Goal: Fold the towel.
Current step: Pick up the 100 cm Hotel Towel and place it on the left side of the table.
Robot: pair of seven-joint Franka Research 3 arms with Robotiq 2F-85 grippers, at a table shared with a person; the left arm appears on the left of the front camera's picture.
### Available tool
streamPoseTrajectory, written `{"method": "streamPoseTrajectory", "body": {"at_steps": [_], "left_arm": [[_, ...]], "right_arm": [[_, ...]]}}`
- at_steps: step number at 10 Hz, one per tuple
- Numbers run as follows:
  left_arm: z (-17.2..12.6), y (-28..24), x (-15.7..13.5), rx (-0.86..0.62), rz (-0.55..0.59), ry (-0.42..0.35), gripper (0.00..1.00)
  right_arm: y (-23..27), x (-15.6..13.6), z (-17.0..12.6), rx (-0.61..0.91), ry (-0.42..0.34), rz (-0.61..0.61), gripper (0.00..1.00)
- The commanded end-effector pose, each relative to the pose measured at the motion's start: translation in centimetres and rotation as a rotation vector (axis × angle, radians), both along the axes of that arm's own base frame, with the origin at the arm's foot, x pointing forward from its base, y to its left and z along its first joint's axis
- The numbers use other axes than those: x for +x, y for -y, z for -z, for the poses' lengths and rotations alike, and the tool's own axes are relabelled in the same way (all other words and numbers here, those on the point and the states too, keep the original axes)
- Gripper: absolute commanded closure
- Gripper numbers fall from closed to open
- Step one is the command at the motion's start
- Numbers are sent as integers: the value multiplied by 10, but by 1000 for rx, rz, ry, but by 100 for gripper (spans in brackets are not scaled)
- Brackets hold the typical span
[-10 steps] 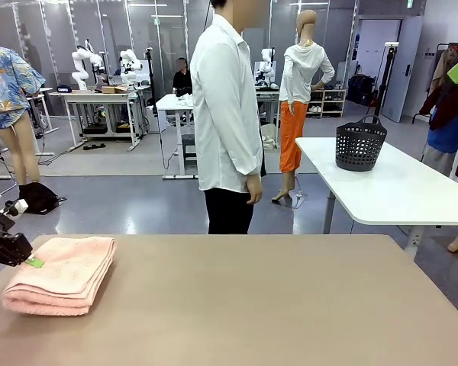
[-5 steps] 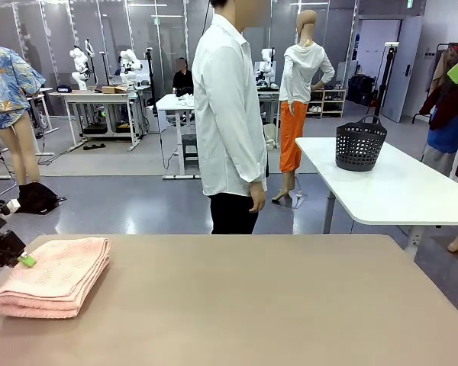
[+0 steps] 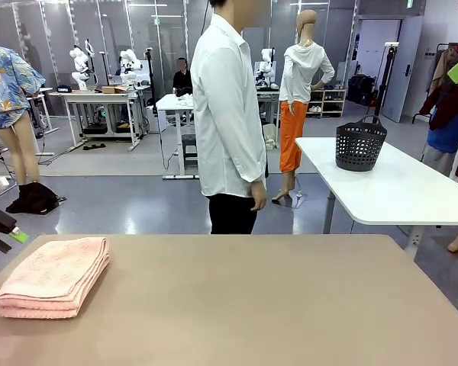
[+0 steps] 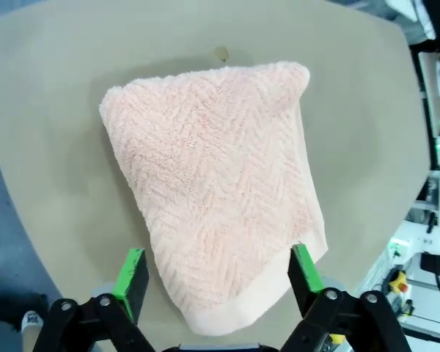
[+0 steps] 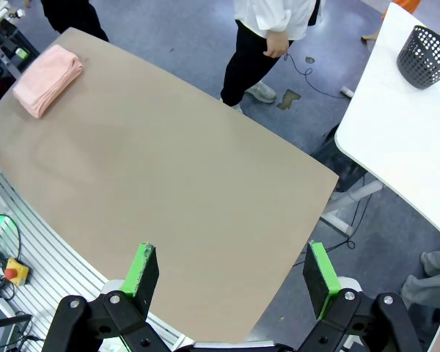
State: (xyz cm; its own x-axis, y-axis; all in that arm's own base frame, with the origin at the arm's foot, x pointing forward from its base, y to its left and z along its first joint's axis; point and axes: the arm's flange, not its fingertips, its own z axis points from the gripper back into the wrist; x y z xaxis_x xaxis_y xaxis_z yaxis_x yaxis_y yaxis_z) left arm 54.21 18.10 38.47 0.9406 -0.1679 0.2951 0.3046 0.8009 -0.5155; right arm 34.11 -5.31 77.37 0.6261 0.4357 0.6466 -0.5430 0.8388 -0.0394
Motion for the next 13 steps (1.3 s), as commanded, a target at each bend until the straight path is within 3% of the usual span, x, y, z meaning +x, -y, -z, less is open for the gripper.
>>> {"method": "streamPoseTrajectory", "body": {"at_steps": [1, 3, 4, 13], "left_arm": [[-10, 14, -20, 92, 5, 31, 0], [-13, 27, -28, 103, 22, 26, 0], [-19, 8, -13, 54, 11, 34, 0], [-19, 8, -13, 54, 11, 34, 0]], "right_arm": [[0, 0, -1, -5, -7, -3, 0], [0, 0, -1, -5, -7, -3, 0], [0, 0, -1, -5, -7, -3, 0], [0, 0, -1, -5, -7, -3, 0]]}}
